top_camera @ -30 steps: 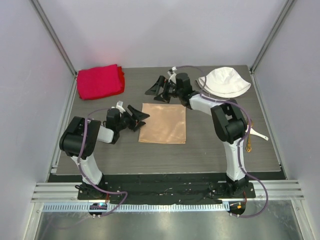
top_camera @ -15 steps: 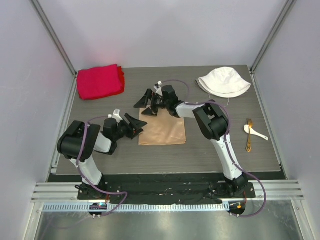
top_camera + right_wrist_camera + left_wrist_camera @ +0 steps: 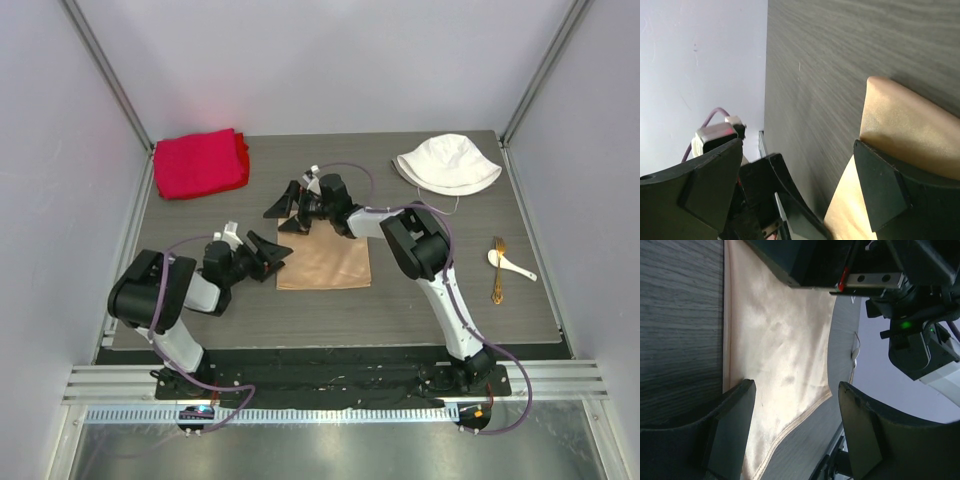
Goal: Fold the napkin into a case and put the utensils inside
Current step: Smooth out the square-folded napkin at the center of the board.
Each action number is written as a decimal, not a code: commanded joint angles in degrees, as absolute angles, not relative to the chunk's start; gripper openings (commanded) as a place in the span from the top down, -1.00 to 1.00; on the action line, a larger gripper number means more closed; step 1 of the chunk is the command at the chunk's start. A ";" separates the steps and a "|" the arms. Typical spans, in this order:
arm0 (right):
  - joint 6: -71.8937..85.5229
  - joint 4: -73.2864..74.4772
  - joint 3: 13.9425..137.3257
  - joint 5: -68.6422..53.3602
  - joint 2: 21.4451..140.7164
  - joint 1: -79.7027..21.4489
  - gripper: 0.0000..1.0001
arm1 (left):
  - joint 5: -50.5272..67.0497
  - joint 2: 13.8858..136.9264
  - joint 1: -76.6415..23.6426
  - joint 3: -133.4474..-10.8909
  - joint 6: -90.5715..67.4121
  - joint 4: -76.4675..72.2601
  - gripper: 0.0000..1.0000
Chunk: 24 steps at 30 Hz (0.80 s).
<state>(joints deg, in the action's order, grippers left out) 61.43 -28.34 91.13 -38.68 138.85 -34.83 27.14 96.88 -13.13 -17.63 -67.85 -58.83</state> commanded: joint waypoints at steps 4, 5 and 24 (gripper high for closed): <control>58.97 -23.38 97.38 -35.07 143.25 -35.16 -0.95 | 27.86 95.36 -14.41 -12.15 -67.50 -62.83 -0.42; 58.89 -22.94 97.73 -34.98 143.61 -35.16 -0.96 | 27.95 95.54 -14.50 -11.35 -67.67 -63.45 -0.41; 52.39 -3.80 106.35 -35.34 135.46 -32.52 -0.96 | 16.05 50.29 -22.83 -6.73 -59.45 -14.87 -0.43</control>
